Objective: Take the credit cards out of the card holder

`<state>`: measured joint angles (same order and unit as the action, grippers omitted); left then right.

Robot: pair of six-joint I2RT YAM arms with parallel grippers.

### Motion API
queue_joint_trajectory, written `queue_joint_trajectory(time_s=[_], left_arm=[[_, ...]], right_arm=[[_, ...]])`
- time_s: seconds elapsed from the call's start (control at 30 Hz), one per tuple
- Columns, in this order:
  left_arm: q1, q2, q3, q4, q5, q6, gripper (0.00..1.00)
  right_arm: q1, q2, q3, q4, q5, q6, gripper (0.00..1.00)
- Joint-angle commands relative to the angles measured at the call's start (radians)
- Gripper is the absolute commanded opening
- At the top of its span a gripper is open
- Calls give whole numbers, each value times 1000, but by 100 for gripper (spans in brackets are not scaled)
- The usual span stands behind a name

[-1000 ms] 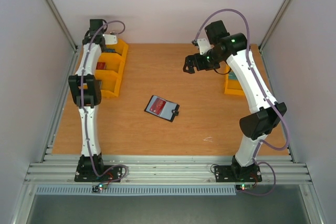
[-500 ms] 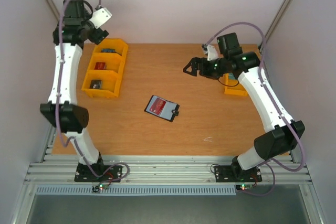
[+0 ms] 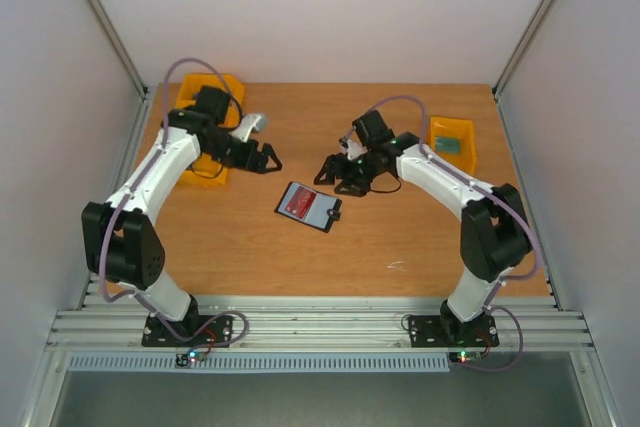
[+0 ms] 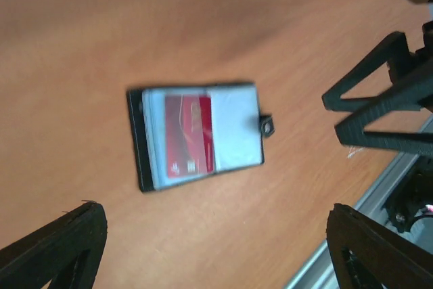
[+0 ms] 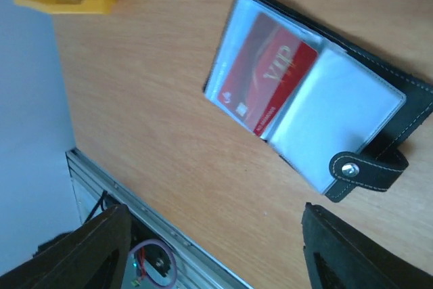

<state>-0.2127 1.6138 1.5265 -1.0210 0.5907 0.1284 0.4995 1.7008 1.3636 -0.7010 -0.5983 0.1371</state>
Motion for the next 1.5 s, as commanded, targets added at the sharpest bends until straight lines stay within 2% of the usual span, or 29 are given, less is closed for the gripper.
queue_joint_trajectory(time_s=[0.0,0.1,0.3,0.57,0.9,1.0,1.1,1.23,1.4,1.47], left_arm=[[1,22,-144,126,33,-179,89],[1,67,-225,187,-6,-205,89],[-3,167,-319,301,4,-227,89],[-4,325,-312,345,76,-243,89],[-67,395,-317,373,144,-235,87],[-83,407,-311,379,178,-237,76],[-82,406,-298,375,193,-234,61],[-82,396,-293,378,235,-225,35],[-82,351,-310,388,262,-218,4],[-82,320,-305,380,272,-204,0]], right_arm=[[1,77,-71,205,-86,170,65],[2,151,-85,259,-122,207,55],[0,291,-93,355,-204,258,43],[-8,404,-50,349,-231,230,42],[-7,514,29,398,-334,212,35],[-7,512,42,429,-367,215,30],[-7,511,36,490,-403,239,17],[-9,500,27,537,-427,258,6],[-23,468,8,576,-456,266,3],[-37,439,-17,602,-472,266,4]])
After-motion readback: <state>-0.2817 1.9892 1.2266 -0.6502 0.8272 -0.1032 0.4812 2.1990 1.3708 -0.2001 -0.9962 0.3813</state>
